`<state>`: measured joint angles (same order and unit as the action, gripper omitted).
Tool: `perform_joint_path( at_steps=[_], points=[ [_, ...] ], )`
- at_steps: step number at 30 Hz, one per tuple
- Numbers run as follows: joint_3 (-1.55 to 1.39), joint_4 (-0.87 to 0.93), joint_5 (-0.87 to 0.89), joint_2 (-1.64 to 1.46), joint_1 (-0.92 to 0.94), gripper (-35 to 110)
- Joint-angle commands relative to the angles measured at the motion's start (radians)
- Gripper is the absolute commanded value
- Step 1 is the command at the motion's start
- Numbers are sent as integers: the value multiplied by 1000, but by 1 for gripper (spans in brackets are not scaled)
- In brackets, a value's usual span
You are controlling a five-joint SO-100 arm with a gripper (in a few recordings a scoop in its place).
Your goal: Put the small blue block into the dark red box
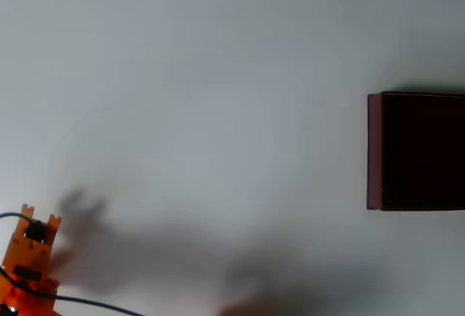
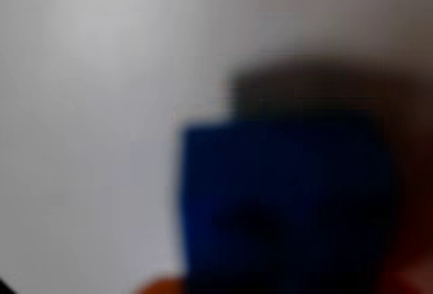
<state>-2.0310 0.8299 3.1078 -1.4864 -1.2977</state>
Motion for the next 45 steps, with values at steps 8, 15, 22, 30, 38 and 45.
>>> perform_joint_path(
  at_steps=[8, 15, 22, 30, 38, 45],
  points=[
    [35, 72, 107, -3, 35, 0],
    [186, 597, -391, -221, 221, 0],
    [166, 778, -1123, -497, 614, 0],
    [34, 657, -1924, -861, 1100, 0],
    [-123, 488, -2526, -1160, 1595, 0],
    [-308, 173, -2697, -1124, 1822, 0]
  ],
)
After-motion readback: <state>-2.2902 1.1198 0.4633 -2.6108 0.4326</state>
